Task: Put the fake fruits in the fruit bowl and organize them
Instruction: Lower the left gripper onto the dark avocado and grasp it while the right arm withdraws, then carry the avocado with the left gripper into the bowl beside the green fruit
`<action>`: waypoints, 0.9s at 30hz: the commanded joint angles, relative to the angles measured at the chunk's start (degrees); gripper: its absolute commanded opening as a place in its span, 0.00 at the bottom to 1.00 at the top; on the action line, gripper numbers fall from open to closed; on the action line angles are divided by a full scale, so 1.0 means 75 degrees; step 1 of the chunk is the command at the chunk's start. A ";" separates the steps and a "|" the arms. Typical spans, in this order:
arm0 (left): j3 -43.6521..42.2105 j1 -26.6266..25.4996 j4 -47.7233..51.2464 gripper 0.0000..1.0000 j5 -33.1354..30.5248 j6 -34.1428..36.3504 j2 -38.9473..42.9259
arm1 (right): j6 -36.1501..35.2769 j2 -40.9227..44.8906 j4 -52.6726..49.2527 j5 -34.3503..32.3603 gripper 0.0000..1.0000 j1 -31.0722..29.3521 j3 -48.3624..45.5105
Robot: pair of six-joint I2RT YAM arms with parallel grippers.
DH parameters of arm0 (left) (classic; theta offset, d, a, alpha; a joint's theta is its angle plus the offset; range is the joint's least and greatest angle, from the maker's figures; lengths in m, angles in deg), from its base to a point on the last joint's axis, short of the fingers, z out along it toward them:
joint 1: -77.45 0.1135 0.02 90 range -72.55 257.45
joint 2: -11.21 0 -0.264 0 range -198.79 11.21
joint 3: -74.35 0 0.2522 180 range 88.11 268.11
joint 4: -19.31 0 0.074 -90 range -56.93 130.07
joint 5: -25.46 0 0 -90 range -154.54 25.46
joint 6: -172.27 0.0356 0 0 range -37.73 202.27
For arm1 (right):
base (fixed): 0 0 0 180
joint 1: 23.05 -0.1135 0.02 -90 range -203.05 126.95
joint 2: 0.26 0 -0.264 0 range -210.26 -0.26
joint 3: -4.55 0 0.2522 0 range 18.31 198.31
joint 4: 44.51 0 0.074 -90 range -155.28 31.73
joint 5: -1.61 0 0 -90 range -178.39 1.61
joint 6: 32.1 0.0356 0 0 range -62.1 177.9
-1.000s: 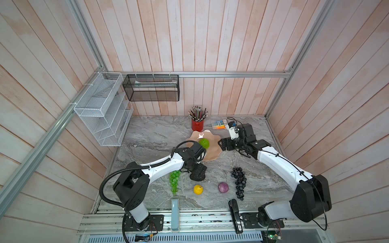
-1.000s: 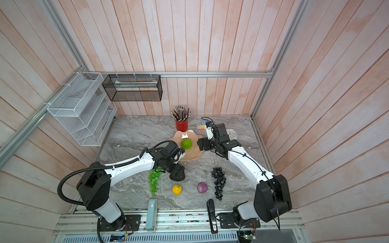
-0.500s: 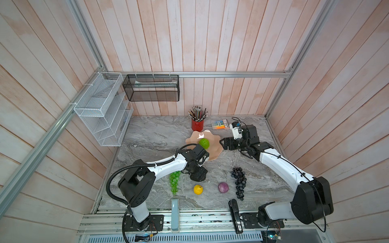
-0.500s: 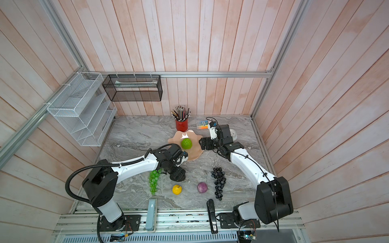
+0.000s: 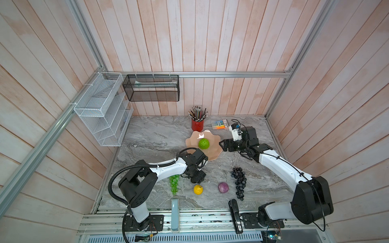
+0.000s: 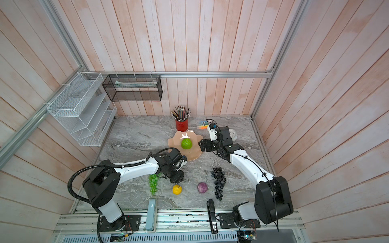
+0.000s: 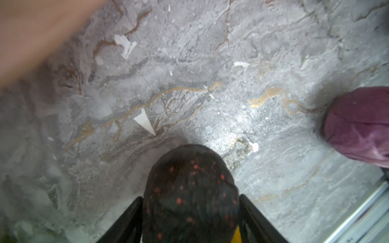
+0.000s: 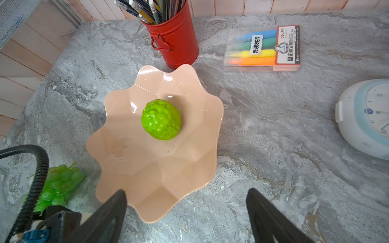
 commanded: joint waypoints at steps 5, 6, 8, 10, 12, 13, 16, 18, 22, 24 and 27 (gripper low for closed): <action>-0.0316 -0.0028 -0.0356 0.47 -0.0336 -0.0246 0.0257 | 0.0071 0.0112 0.0181 0.0128 0.88 0.0025 -0.0194; -0.0363 -0.0024 -0.0367 0.45 -0.0389 -0.0280 0.0337 | 0.0074 0.0102 0.0211 0.0136 0.88 0.0032 -0.0201; -0.0468 -0.0024 -0.0419 0.43 -0.0480 -0.0372 0.0514 | 0.0085 0.0089 0.0267 0.0169 0.88 0.0026 -0.0218; -0.0566 -0.0023 -0.0462 0.41 -0.0554 -0.0468 0.0741 | 0.0085 0.0054 0.0309 0.0226 0.87 0.0023 -0.0217; -0.0600 -0.0018 -0.0439 0.41 -0.0630 -0.0550 0.0984 | 0.0051 0.0020 0.0316 0.0286 0.87 0.0025 -0.0178; -0.0605 -0.0006 -0.0420 0.41 -0.0687 -0.0609 0.1112 | 0.0018 0.0018 0.0312 0.0310 0.87 0.0026 -0.0159; -0.0487 0.0141 -0.0161 0.41 -0.0808 -0.0799 0.1569 | -0.0042 0.0030 0.0363 0.0319 0.86 0.0031 -0.0171; -0.0379 0.0330 0.0048 0.41 -0.0724 -0.0967 0.1882 | -0.0049 0.0030 0.0423 0.0271 0.86 0.0025 -0.0159; -0.0032 0.0840 0.0123 0.41 0.0235 -0.1367 0.2296 | -0.0090 -0.0034 0.0398 0.0315 0.86 0.0022 0.0122; 0.0408 0.0955 0.0252 0.41 0.0291 -0.1494 0.2177 | -0.0056 -0.0069 0.0445 0.0376 0.86 0.0011 0.0225; 0.1281 0.1192 0.0472 0.39 0.0212 -0.1511 0.1702 | -0.0020 -0.0121 0.0482 0.0453 0.85 -0.0012 0.0360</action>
